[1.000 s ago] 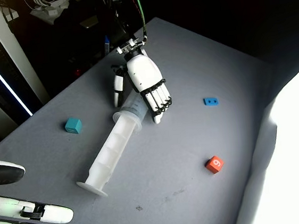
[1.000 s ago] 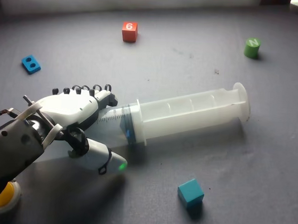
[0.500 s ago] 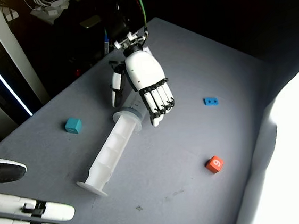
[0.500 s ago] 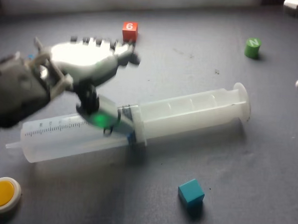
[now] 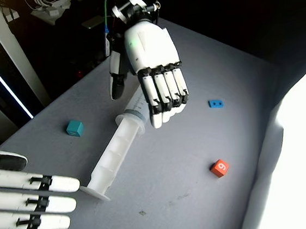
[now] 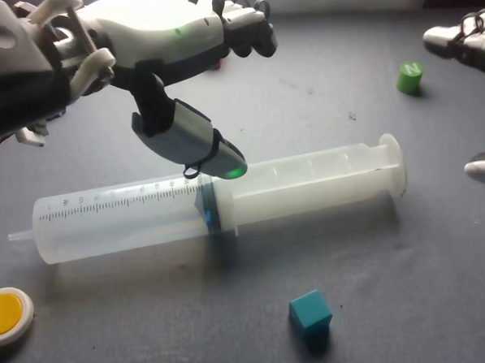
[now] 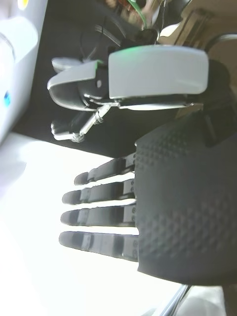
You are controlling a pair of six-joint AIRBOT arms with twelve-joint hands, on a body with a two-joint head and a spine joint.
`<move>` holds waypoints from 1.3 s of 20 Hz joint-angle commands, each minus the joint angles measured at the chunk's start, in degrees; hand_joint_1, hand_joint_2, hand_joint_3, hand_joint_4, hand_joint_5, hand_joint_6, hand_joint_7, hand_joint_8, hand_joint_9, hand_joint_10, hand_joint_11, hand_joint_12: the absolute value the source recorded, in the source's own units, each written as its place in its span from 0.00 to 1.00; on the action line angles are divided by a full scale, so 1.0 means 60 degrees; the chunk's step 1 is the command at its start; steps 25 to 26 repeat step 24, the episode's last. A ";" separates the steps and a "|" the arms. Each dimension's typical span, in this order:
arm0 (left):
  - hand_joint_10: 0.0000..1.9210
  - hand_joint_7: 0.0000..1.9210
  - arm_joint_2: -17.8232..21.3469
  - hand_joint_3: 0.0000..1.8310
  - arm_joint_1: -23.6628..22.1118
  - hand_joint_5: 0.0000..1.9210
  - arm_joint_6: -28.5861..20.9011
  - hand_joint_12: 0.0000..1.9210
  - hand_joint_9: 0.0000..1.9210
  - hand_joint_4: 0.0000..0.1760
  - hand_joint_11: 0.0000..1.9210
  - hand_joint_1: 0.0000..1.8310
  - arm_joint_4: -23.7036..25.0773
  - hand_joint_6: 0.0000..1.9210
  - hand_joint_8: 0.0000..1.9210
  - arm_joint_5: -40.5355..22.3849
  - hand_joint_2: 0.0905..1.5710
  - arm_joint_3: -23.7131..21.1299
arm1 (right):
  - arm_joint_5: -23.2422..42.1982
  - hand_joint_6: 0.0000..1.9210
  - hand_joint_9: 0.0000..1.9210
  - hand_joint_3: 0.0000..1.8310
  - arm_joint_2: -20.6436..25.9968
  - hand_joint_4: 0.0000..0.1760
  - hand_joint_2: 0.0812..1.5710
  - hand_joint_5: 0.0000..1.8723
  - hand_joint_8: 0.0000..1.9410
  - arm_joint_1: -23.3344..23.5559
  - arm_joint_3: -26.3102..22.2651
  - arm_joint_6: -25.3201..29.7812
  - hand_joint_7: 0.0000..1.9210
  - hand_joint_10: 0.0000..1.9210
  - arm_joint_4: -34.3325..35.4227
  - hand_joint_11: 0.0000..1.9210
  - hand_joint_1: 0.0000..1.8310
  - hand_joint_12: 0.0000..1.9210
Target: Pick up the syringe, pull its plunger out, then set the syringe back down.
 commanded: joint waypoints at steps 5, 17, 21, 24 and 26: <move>0.61 0.00 0.0284 0.01 -0.0764 0.00 0.0006 0.63 0.00 0.00 0.00 0.46 0.0219 0.35 0.51 0.0433 0.59 -0.0152 | 0.1227 0.00 0.09 0.00 -0.0031 0.00 0.68 0.06 0.00 -0.0011 0.0018 0.0557 0.10 0.00 -0.1147 0.00 0.35 0.19; 1.00 0.82 0.0363 0.00 -0.1570 0.73 0.0000 1.00 0.86 0.99 0.88 0.36 0.0118 1.00 1.00 0.0513 0.88 -0.0573 | 0.2167 1.00 0.99 0.04 -0.0374 0.00 0.84 0.93 1.00 0.0004 0.0202 0.1440 0.99 1.00 -0.4149 0.99 0.31 1.00; 1.00 0.80 0.0485 0.01 -0.1614 0.72 0.0001 1.00 0.86 1.00 0.90 0.45 0.0230 1.00 1.00 0.0507 0.92 -0.0575 | 0.2369 1.00 0.98 0.01 -0.0910 0.00 0.90 0.89 1.00 0.0506 0.0800 0.3044 0.95 1.00 -0.6080 1.00 0.50 1.00; 1.00 0.81 0.0506 0.02 -0.1590 0.76 0.0003 1.00 0.87 1.00 0.89 0.41 0.0361 1.00 1.00 0.0500 0.96 -0.0535 | 0.3136 1.00 0.91 0.00 -0.1236 0.00 0.90 0.82 1.00 0.0926 0.1169 0.3848 0.88 1.00 -0.7558 0.96 0.47 1.00; 1.00 0.81 0.0506 0.02 -0.1590 0.76 0.0003 1.00 0.87 1.00 0.89 0.41 0.0361 1.00 1.00 0.0500 0.96 -0.0535 | 0.3136 1.00 0.91 0.00 -0.1236 0.00 0.90 0.82 1.00 0.0926 0.1169 0.3848 0.88 1.00 -0.7558 0.96 0.47 1.00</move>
